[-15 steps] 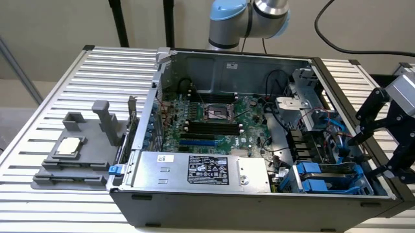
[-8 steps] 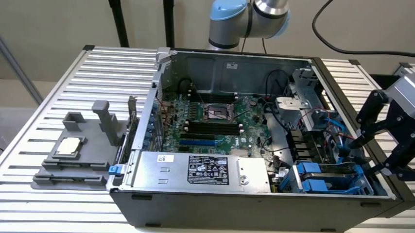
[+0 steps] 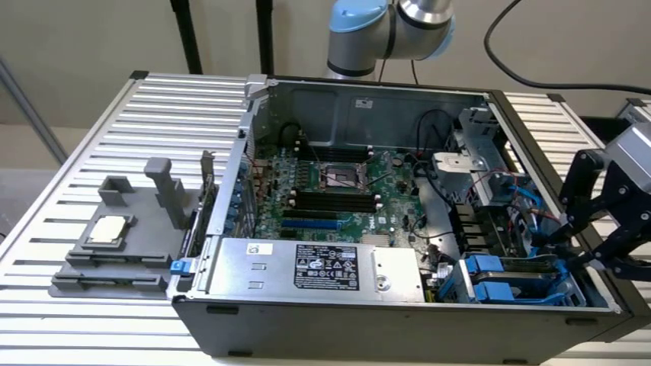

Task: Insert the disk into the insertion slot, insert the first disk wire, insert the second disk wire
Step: 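Insert the first disk wire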

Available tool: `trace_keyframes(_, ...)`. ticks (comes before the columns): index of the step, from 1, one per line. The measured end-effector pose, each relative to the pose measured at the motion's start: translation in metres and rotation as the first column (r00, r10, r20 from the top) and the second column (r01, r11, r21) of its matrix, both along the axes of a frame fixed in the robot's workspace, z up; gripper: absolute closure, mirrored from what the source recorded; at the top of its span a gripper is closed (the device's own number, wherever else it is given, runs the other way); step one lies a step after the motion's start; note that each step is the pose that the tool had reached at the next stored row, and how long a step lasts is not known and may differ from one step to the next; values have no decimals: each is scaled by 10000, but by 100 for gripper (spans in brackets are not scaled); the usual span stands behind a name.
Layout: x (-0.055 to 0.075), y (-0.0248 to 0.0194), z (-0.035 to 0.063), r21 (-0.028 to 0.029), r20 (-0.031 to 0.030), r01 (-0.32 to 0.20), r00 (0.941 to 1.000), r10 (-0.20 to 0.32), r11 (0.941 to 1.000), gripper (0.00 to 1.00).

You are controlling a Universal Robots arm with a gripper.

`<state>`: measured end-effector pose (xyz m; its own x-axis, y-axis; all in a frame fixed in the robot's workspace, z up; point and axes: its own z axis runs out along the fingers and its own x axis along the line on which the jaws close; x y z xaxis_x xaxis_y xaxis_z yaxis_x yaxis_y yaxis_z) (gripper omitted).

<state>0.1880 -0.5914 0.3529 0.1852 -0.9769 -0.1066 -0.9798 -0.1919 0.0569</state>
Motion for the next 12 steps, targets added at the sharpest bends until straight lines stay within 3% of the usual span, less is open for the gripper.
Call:
trace_keyframes(1, 1, 0, -1, -3, -1, -31, 10000, 31, 10000, 64)
trace_keyframes(3, 4, 0, -1, -9, -6, -87, 10000, 87, 10000, 64)
trace_keyframes(4, 6, 0, -2, -13, -8, -112, 9999, 112, 9999, 71)
trace_keyframes(12, 16, -1, -3, -48, -15, -257, 9997, 257, 9997, 71)
